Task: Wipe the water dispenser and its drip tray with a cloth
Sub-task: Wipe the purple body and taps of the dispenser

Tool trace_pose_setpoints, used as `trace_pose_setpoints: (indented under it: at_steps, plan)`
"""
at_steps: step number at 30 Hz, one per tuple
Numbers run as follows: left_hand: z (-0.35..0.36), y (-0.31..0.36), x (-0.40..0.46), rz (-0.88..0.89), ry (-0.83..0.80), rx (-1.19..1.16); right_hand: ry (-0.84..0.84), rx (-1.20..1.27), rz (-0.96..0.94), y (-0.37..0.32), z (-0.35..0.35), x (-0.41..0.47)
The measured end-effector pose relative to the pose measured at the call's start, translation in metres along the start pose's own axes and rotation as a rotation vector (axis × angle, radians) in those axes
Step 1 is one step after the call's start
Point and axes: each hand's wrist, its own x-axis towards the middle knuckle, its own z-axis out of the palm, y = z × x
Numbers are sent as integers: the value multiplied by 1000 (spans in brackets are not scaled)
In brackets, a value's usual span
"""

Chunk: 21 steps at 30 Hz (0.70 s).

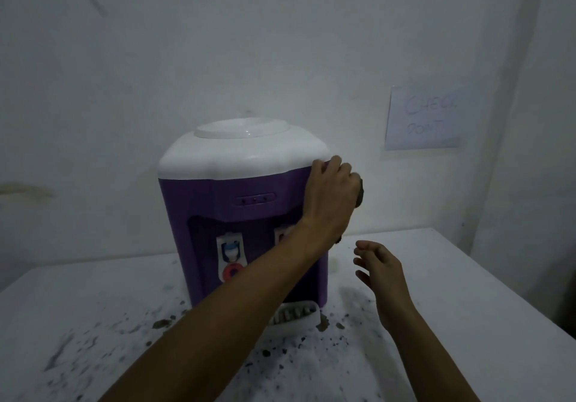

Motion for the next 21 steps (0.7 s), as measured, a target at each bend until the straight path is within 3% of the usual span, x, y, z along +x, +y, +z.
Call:
trace_pose_setpoints:
  at_steps: [7,14,17,21]
  plan:
    - [16,-1,-70,-83,205,-257,-15,-10,-24,-2,8,5]
    - [31,-28,-128,-160,183,-374,-108,-29,-140,8,32,-15]
    - [37,-42,-149,-184,129,-373,-205,-158,-209,16,45,-23]
    - [38,-58,-169,-211,113,-372,-213,-307,-296,21,61,-24]
